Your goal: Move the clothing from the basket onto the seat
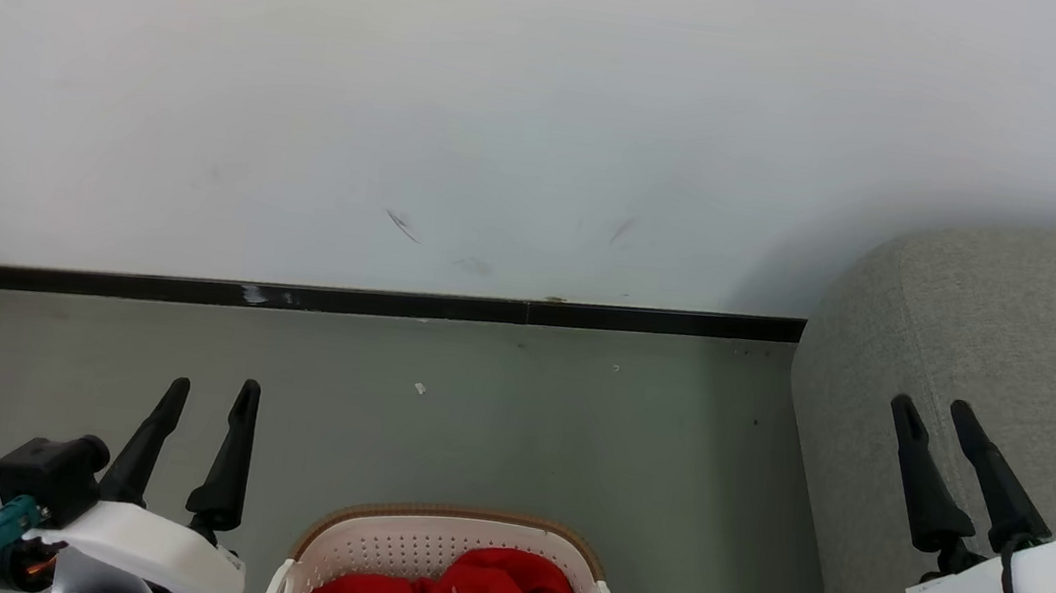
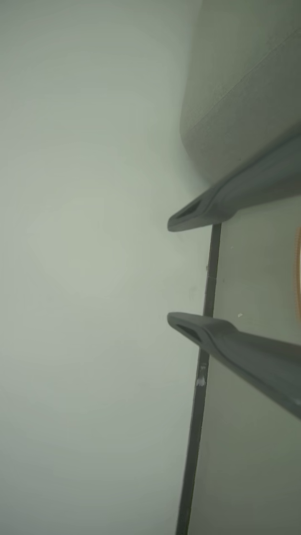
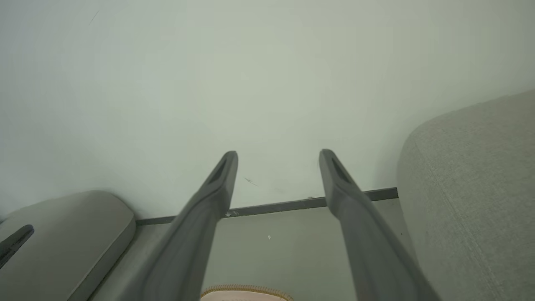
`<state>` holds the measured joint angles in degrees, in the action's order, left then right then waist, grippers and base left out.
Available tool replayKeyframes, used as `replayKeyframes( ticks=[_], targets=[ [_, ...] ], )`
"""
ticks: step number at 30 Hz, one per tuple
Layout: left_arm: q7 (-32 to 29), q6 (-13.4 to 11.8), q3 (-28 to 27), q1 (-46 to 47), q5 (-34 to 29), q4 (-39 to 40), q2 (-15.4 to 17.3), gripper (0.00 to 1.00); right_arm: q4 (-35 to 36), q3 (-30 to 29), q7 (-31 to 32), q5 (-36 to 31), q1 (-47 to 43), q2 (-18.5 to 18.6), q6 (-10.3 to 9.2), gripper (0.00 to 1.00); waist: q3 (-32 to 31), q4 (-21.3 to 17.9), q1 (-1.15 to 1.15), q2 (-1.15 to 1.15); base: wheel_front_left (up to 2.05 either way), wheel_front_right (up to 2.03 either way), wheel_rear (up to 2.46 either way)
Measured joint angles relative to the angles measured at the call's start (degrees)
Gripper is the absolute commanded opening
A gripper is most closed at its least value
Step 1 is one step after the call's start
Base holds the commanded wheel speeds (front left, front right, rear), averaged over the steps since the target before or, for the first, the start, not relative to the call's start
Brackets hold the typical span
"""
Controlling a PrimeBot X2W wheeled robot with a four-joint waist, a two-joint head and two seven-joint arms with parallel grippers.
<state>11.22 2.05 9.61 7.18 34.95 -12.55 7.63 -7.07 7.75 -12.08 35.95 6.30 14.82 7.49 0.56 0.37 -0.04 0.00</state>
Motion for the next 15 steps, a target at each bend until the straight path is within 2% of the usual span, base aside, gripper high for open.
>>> replayKeyframes(
  ticks=[15],
  targets=[
    [3.07,-1.93,2.04,1.37,-12.3,-0.84,-0.44,1.0,0.05,-2.77,-2.11,-16.45,0.13,-1.81,0.0,1.0,-0.03,0.04,0.01,0.0,0.0,0.0,0.0]
  ],
)
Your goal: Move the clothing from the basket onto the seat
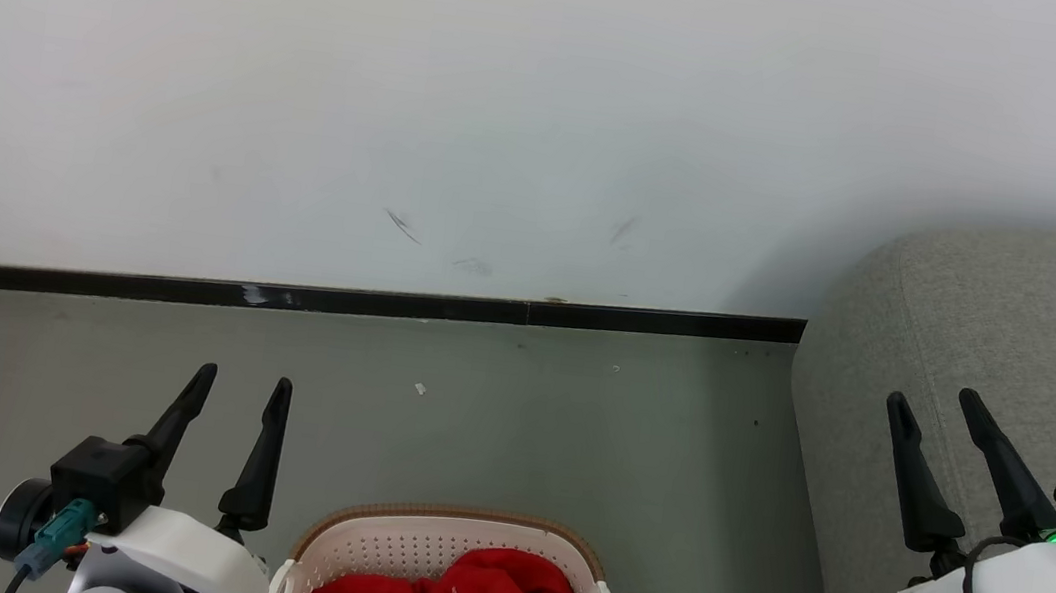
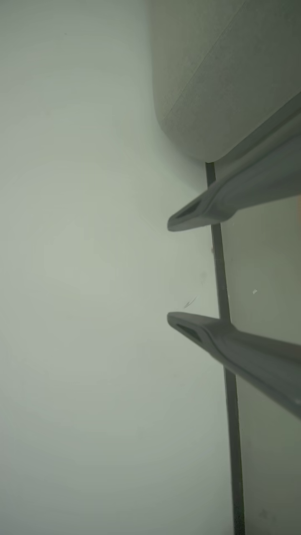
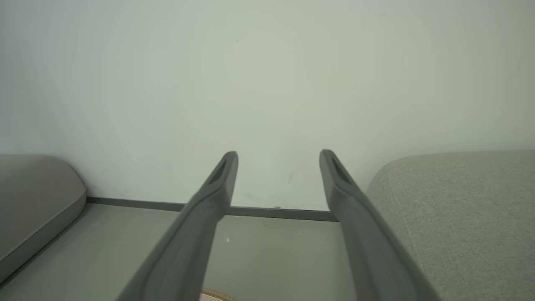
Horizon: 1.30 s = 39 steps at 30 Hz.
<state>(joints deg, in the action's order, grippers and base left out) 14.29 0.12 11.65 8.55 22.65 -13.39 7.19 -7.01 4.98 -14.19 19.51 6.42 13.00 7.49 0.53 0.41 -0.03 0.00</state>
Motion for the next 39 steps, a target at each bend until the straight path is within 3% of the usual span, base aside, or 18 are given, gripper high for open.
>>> replayKeyframes(
  ticks=[39],
  targets=[
    [0.0,0.64,-1.66,0.25,-0.51,-3.09,-2.77,1.0,0.63,-2.54,-0.01,-1.94,-0.08,-3.93,0.01,1.0,0.81,-0.25,0.01,0.0,0.0,0.0,0.0]
  ],
)
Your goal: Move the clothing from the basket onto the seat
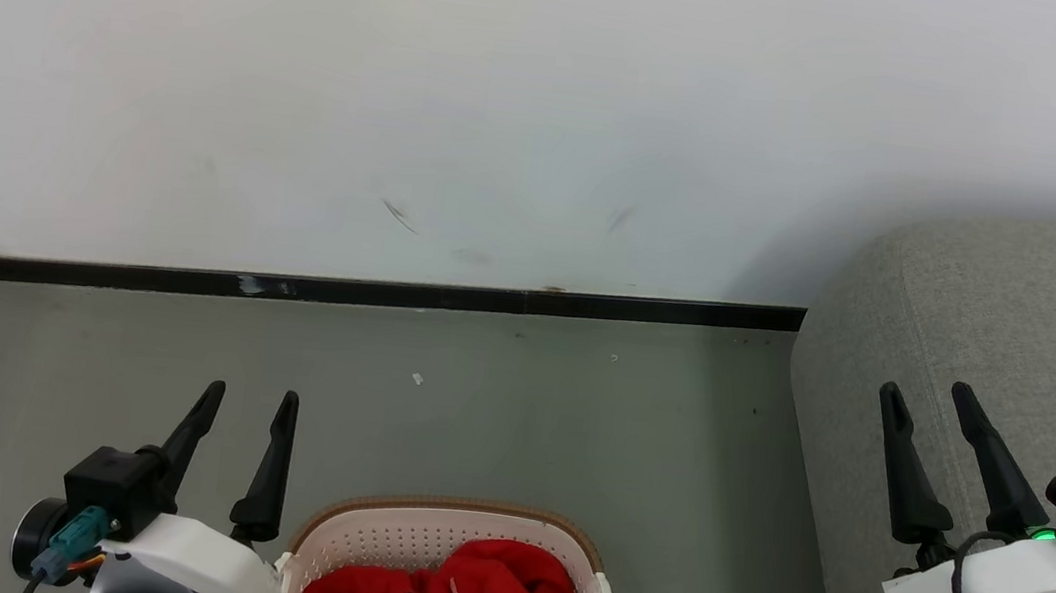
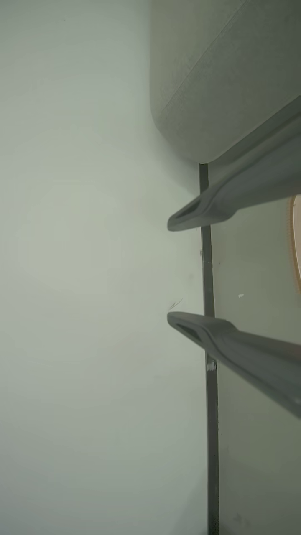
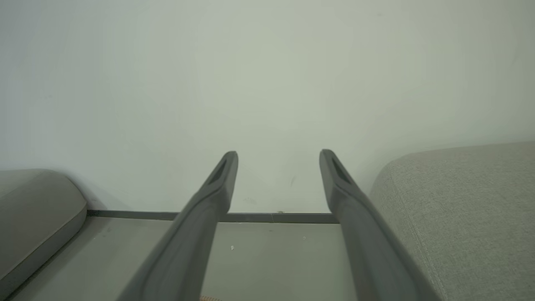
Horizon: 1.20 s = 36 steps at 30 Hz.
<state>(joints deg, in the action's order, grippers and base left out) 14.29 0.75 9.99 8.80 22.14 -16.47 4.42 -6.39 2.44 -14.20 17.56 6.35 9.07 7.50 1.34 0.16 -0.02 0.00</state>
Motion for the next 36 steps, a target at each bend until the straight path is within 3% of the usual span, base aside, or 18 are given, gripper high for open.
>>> replayKeyframes(
  ticks=[18,36],
  targets=[
    [0.0,1.52,2.19,0.75,0.49,-3.34,-0.84,1.0,1.25,-1.47,0.0,0.62,-0.04,-0.52,-0.01,1.0,4.08,-0.81,0.0,0.0,0.0,0.0,0.0],
    [-0.78,2.5,5.36,6.51,0.49,-7.71,-1.4,1.0,3.81,-1.97,-0.01,0.78,2.55,0.03,0.0,1.0,12.51,-2.0,0.01,0.0,0.0,0.0,0.0]
  ],
)
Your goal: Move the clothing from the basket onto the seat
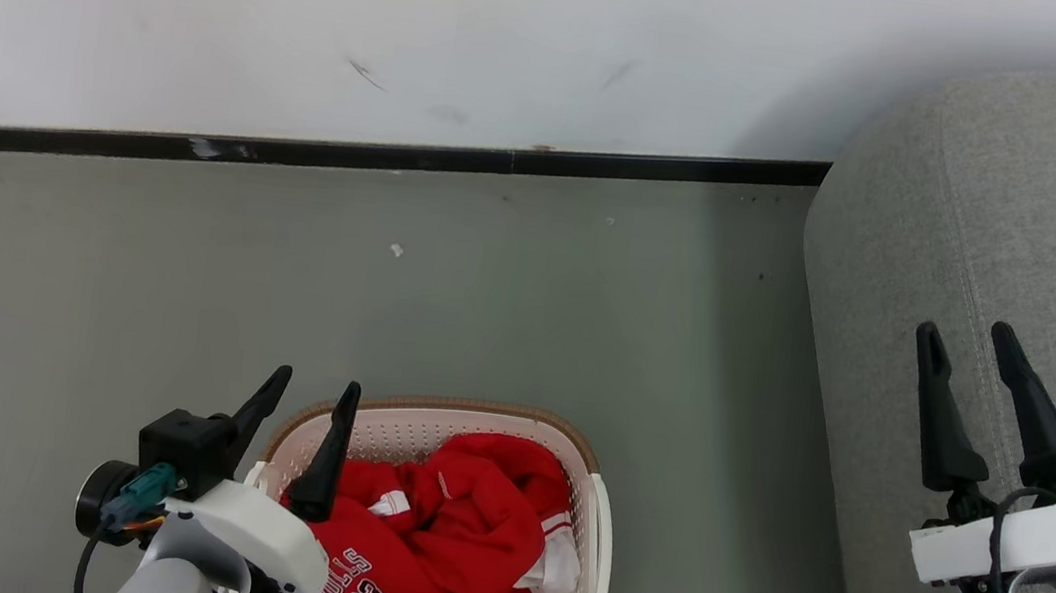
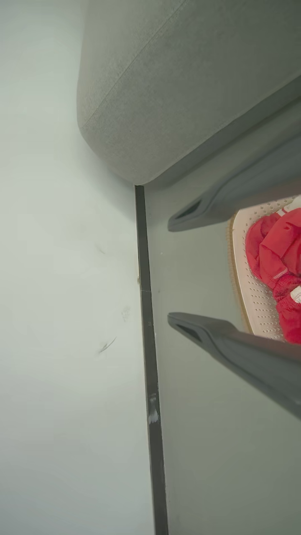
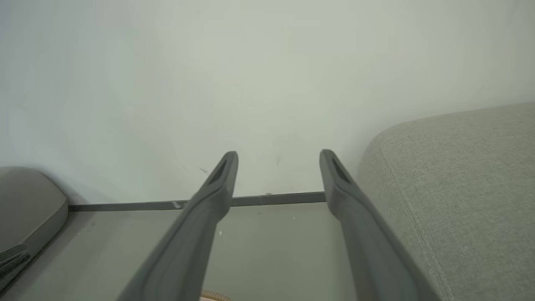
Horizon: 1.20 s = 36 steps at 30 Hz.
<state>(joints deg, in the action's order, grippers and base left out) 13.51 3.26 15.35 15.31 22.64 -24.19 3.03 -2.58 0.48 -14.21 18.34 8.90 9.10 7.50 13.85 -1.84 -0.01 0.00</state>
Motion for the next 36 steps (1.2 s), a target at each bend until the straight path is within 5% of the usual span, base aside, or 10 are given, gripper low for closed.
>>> replayKeyframes(
  ticks=[36],
  targets=[
    [-7.49,2.97,8.42,12.84,-0.63,-18.95,-0.8,1.0,6.38,-1.05,-0.41,2.32,11.18,-1.8,0.0,1.0,17.27,-5.73,0.0,0.0,0.0,0.0,0.0]
  ],
)
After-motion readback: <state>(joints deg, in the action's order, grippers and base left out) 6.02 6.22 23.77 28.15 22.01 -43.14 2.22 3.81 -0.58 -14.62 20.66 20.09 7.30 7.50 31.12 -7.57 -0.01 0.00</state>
